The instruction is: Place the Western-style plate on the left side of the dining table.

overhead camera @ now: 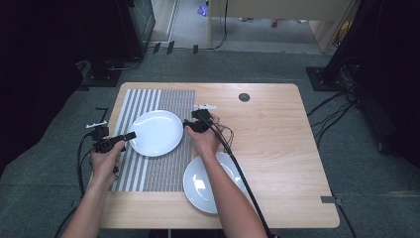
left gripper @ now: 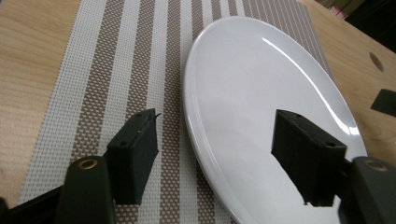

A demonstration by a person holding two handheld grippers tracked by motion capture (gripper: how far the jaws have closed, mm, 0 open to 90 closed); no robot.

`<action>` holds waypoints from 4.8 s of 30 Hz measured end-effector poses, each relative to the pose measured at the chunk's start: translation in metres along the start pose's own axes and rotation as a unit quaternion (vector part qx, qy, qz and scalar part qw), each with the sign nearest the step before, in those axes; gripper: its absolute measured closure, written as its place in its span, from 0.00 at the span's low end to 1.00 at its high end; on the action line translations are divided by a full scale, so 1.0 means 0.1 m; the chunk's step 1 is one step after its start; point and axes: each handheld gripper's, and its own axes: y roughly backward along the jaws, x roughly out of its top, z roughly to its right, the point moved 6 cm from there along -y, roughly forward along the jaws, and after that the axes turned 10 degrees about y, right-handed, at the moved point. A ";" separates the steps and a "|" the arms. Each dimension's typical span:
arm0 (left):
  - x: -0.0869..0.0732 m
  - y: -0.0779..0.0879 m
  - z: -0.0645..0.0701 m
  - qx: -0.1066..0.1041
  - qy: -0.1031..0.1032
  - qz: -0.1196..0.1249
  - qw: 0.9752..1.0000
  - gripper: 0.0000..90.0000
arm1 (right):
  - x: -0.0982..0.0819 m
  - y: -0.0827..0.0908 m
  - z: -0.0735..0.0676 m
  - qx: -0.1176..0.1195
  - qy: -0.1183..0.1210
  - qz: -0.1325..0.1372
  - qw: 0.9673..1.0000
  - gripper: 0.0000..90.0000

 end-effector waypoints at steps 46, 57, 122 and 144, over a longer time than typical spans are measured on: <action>-0.47 0.53 0.19 0.048 -0.042 0.036 0.997 0.03 | -0.35 1.38 0.77 -0.004 0.054 0.036 0.998 0.28; -0.64 0.68 0.21 0.050 -0.060 0.039 0.996 0.03 | -0.56 1.60 1.05 -0.008 0.034 0.038 0.999 0.28; -1.25 1.03 -0.48 0.150 -0.144 0.056 0.976 0.03 | -2.17 2.71 2.55 -0.110 -0.043 0.012 0.993 0.27; -1.30 1.02 -0.47 0.164 -0.166 0.061 0.970 0.03 | -2.33 2.74 2.41 -0.165 0.025 -0.013 0.986 0.16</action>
